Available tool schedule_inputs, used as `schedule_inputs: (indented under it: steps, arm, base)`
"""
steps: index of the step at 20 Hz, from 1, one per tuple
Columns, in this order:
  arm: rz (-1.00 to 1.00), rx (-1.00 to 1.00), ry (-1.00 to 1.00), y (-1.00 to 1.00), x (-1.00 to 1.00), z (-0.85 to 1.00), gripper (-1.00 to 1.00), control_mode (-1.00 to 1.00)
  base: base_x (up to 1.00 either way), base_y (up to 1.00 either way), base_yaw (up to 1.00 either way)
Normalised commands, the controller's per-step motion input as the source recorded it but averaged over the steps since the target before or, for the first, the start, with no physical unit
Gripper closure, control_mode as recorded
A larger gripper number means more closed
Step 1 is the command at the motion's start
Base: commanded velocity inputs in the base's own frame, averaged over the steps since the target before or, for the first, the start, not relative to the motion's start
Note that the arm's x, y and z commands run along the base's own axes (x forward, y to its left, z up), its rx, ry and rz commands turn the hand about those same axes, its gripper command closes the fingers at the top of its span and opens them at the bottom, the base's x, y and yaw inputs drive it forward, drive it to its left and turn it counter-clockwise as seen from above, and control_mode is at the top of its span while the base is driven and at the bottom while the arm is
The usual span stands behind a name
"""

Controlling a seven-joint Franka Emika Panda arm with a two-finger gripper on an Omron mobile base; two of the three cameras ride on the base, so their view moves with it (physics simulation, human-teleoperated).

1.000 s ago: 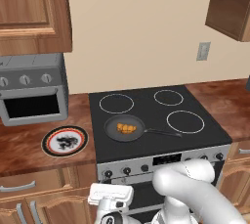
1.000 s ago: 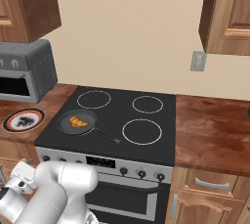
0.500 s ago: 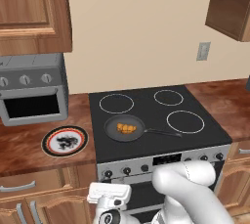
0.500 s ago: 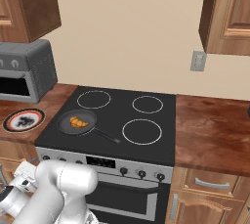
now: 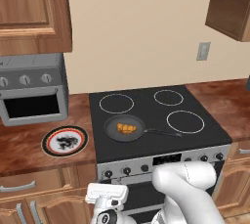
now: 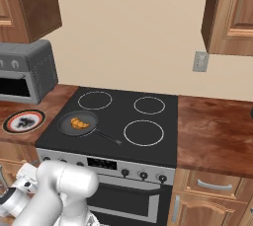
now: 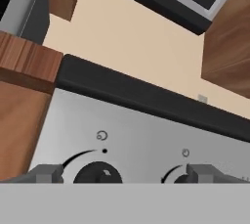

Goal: Pick the croissant and place it on the pan. Then turn on the stove to warm the croissant.

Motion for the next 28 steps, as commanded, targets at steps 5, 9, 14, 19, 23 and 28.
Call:
schedule_inputs:
  steps: [5, 9, 14, 19, 23, 28]
  arm:
    - [0.0, 0.0, 0.0, 0.0, 0.14, -0.17, -1.0, -1.0]
    - [0.0, 0.0, 0.0, 0.0, 0.16, -0.15, -1.0, -1.0]
    - [0.0, 0.0, 0.02, 0.03, 0.19, -0.13, -1.0, -1.0]
    - [0.03, 0.0, 0.03, 0.0, 0.13, -0.08, -1.0, -1.0]
    - [0.03, 0.0, 0.01, 0.0, 0.01, -0.01, -1.0, -1.0]
    - [0.01, 0.0, 0.0, 0.0, 0.0, 0.0, -1.0, -1.0]
  base:
    - [0.0, 0.0, 0.0]
    - [0.0, 0.0, 0.0]
    - [0.0, 0.0, 0.0]
    - [0.0, 0.0, 0.0]
    - [0.0, 0.0, 0.0]
    - [0.0, 0.0, 0.0]
